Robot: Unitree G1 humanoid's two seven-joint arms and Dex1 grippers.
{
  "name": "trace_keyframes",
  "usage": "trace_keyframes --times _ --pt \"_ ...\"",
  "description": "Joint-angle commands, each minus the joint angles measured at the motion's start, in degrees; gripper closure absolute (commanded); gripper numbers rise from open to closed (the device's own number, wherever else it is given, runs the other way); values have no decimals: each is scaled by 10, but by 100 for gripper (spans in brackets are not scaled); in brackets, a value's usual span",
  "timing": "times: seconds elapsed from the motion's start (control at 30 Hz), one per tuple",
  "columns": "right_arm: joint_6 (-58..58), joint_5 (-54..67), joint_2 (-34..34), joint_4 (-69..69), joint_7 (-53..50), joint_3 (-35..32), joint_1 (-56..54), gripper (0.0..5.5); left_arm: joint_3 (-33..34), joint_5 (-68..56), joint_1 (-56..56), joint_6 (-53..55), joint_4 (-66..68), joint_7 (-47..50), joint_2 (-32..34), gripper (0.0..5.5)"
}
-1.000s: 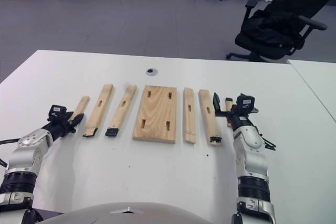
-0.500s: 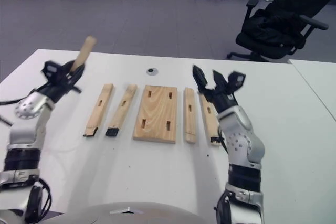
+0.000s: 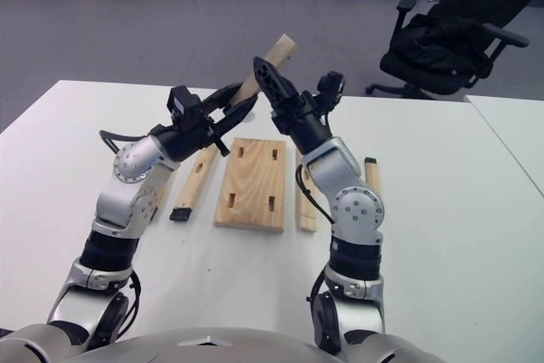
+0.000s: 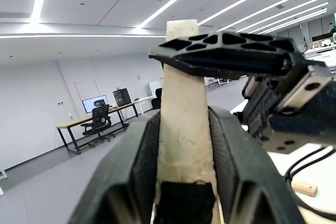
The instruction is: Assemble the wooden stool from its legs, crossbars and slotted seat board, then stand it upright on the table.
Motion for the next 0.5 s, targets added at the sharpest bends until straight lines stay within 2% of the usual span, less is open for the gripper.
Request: trace_keyframes --times 0.03,0.5 --pt "17 6 -22 -13 -6 -2 -5 214 -11 25 5 -17 4 -8 9 422" --pt "22 79 -26 -39 -24 -2 0 475 -22 54 8 -43 26 -14 22 422"
